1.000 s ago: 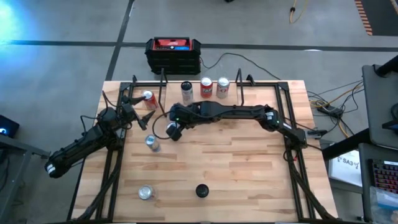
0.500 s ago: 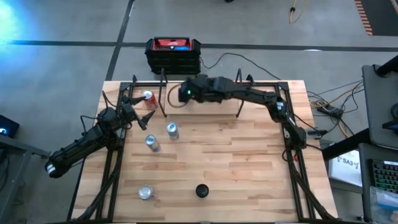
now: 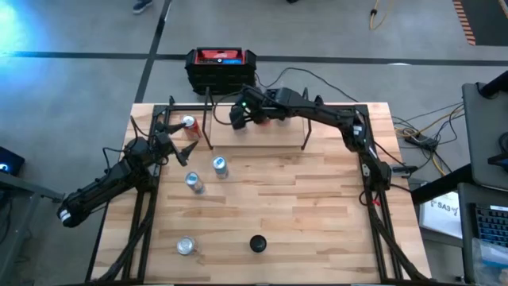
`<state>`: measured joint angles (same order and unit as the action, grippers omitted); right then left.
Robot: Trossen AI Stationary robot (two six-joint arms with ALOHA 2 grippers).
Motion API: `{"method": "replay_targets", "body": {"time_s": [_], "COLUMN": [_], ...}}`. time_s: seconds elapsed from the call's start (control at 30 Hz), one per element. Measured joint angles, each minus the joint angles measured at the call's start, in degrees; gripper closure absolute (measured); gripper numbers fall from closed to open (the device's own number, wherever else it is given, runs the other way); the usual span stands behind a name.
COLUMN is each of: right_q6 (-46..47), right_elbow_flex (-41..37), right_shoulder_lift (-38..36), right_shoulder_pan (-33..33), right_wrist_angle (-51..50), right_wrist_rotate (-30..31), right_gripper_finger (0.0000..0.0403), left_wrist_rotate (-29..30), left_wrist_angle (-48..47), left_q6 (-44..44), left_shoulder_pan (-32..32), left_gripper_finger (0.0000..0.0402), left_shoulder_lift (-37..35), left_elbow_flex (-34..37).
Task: Place canned beverage on shelf
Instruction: Adjust the white and pink soda can on the shelf
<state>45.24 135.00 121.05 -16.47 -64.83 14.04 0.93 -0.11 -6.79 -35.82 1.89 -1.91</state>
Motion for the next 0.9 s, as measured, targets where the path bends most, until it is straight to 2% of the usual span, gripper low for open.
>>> {"method": "replay_targets", "body": {"time_s": [0.33, 0.47, 0.9], "right_q6": [-16.2, -20.6, -11.3], "right_elbow_flex": [-0.1, -0.2, -0.3], "right_shoulder_lift": [0.0, 0.5, 5.2], "right_shoulder_pan": [3.1, 3.3, 2.8], "right_wrist_angle": [2.6, 7.7, 11.6], "right_wrist_rotate": [11.6, 13.2, 14.8], "right_gripper_finger": [0.0003, 0.0003, 0.0003], "left_wrist_rotate": [0.0, 0.0, 0.0], "left_wrist_angle": [0.0, 0.0, 0.0], "left_q6": [0.0, 0.0, 0.0], "left_shoulder_pan": [0.0, 0.0, 0.0], "left_gripper_finger": [0.0003, 0.0003, 0.0003], "left_shoulder_lift": [0.0, 0.0, 0.0], "left_elbow_flex": [0.0, 0.0, 0.0]}}
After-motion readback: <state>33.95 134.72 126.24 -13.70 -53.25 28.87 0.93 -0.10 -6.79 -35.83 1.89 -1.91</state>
